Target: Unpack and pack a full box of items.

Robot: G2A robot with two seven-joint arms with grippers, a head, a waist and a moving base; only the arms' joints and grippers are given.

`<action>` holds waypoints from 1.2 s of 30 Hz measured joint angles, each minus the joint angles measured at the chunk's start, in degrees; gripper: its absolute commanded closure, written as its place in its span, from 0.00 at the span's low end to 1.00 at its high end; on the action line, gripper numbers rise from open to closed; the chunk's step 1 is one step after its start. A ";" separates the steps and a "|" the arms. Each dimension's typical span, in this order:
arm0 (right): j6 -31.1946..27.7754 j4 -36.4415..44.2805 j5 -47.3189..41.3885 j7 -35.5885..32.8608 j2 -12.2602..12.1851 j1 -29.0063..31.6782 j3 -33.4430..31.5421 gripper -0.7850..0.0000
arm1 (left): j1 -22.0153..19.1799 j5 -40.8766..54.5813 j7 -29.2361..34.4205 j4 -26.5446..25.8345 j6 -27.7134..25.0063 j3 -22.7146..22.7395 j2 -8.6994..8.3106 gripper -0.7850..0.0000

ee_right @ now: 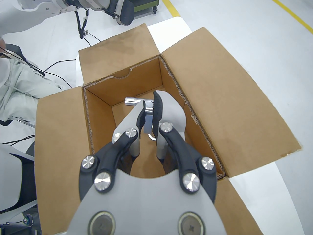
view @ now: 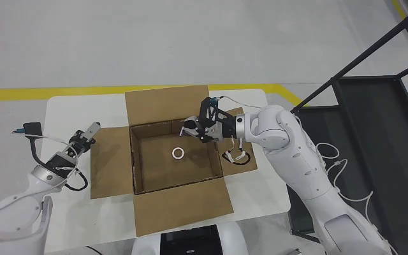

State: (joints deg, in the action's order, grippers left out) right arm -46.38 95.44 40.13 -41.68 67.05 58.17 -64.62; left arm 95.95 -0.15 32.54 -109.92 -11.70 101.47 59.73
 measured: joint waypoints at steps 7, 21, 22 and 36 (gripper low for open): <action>0.00 0.00 0.00 0.00 0.00 0.00 0.00 1.00 | 0.00 0.00 0.00 0.00 0.00 0.00 0.00 0.00; -0.58 6.72 -10.26 -2.83 -2.82 5.05 -12.10 1.00 | 0.00 0.00 0.00 0.00 0.00 0.00 0.00 0.00; -0.44 7.85 -12.35 -4.45 -3.48 6.46 -15.17 1.00 | 0.00 0.00 0.00 0.00 0.00 0.00 0.00 0.00; 4.35 16.01 -27.75 -20.64 -8.52 29.57 -42.21 1.00 | 0.00 0.00 0.00 0.00 0.00 0.00 0.00 0.00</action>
State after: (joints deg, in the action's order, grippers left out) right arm -42.03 111.45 12.38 -62.32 58.54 87.74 -106.83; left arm 95.95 -0.15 32.54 -109.92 -11.70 101.47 59.73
